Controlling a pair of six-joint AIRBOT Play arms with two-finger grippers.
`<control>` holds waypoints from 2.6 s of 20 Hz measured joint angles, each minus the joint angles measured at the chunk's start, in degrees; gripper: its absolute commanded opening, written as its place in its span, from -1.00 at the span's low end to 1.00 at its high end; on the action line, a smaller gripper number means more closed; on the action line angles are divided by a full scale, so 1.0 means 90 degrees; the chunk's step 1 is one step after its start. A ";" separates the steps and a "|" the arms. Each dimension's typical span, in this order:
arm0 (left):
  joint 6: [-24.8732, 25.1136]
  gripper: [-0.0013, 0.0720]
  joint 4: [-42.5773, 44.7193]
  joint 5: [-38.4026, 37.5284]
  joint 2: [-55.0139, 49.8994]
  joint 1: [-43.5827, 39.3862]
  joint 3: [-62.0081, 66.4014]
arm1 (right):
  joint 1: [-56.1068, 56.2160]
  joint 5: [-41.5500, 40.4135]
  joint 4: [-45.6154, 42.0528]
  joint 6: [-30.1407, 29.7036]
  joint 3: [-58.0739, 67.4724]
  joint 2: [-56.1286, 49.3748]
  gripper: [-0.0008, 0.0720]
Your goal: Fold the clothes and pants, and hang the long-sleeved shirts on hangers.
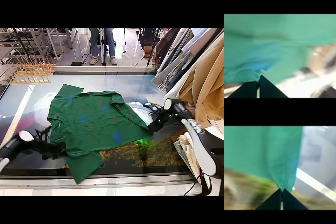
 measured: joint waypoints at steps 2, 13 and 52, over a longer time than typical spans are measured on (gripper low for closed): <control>0.0495 -0.96 -0.0818 -0.0551 0.0199 0.0542 0.0721 | -0.0192 0.0403 0.1132 0.0015 0.0376 0.0549 -0.94; 0.1571 -0.96 -1.0333 -0.1413 0.1027 0.4930 0.5204 | -0.2664 0.0087 0.5625 0.1710 0.3825 0.4010 -0.94; 0.1464 0.76 -0.0107 0.0690 -0.3072 0.1302 0.4386 | -0.0784 -0.1603 0.1520 0.1989 0.0500 -0.0605 0.18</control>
